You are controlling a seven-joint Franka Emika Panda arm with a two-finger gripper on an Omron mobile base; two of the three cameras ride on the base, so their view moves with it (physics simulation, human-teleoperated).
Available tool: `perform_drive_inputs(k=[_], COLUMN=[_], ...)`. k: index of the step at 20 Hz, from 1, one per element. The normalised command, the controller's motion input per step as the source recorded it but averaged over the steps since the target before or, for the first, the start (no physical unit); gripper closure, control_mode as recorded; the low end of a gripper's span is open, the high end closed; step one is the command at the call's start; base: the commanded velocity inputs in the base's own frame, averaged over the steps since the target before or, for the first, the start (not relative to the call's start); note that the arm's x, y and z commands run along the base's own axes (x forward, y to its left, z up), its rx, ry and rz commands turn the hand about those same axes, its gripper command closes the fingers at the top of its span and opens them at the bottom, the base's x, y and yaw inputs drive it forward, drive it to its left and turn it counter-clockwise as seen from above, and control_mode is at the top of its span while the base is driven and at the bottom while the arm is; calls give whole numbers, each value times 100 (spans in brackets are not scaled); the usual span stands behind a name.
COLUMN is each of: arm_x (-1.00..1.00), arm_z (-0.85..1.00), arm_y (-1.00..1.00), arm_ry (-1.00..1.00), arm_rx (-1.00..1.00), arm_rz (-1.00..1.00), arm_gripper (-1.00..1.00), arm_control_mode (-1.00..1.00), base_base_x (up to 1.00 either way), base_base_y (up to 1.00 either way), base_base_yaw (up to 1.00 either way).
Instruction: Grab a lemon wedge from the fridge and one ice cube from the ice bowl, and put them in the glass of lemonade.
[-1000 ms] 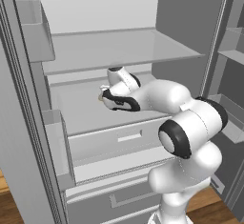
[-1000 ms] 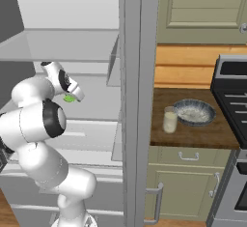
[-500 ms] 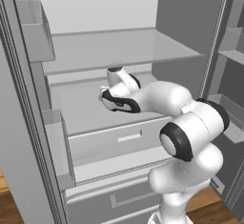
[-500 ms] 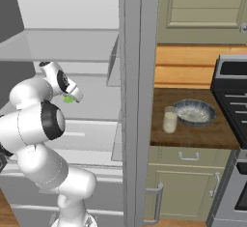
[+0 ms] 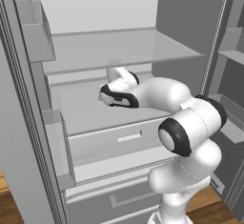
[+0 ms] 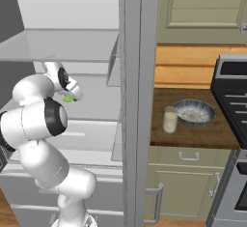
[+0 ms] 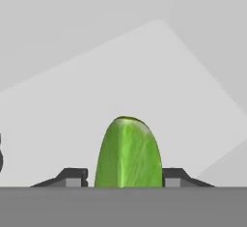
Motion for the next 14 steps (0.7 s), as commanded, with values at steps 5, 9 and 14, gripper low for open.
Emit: perform_drive_inputs(k=[5, 9, 14], arm_x=[-2, -40, -66], arm_z=[-8, -6, -20], arm_y=[0, -1, -3], arm_ry=[16, 0, -12], arm_rx=[0, 1, 1], arm_rz=[0, 0, 0], arm_gripper=[100, 100, 100], arm_control_mode=[-100, -100, -100], base_base_x=[0, 0, 0], base_base_y=[0, 0, 0], base_base_yaw=[0, 0, 0])
